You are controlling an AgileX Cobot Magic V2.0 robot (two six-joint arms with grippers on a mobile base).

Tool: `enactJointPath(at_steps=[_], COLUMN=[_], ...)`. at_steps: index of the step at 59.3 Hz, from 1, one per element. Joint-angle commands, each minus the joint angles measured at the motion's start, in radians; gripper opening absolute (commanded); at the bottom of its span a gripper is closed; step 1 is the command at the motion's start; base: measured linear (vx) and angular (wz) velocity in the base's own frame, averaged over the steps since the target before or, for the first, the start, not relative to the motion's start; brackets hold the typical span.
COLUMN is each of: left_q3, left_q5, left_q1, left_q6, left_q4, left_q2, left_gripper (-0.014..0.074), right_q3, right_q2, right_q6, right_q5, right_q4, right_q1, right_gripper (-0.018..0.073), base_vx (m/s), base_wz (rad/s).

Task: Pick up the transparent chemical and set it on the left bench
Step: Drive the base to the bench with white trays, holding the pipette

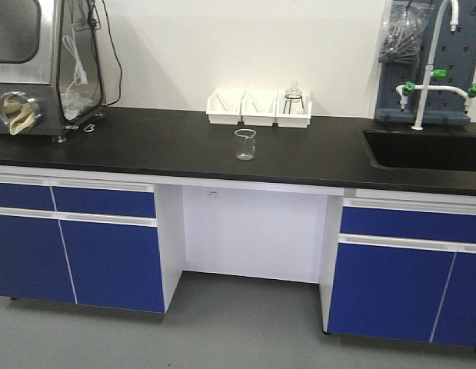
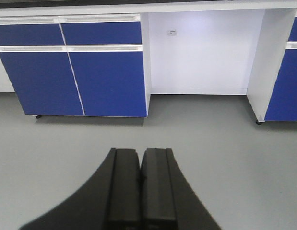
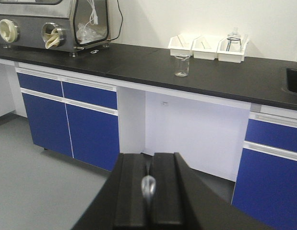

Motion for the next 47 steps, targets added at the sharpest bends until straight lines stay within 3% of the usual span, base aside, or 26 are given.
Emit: enactJointPath(at_steps=[1, 47], left_q3=[0.016, 0.016], left_q5=[-0.078, -0.078], left_q1=[-0.002, -0.002], left_q6=[-0.008, -0.008], left_q4=[-0.001, -0.001], left_q2=[-0.019, -0.019], left_gripper=[-0.0003, -0.0003], right_q3=[-0.030, -0.030], right_q2=[0.001, 0.001], right_q6=[0.002, 0.002], right_q5=[0.021, 0.021], right_q4=[-0.027, -0.027], right_q1=[-0.002, -0.002], right_gripper=[-0.0003, -0.0003], base_vx=[0.06, 0.15], base_wz=[0.13, 0.16])
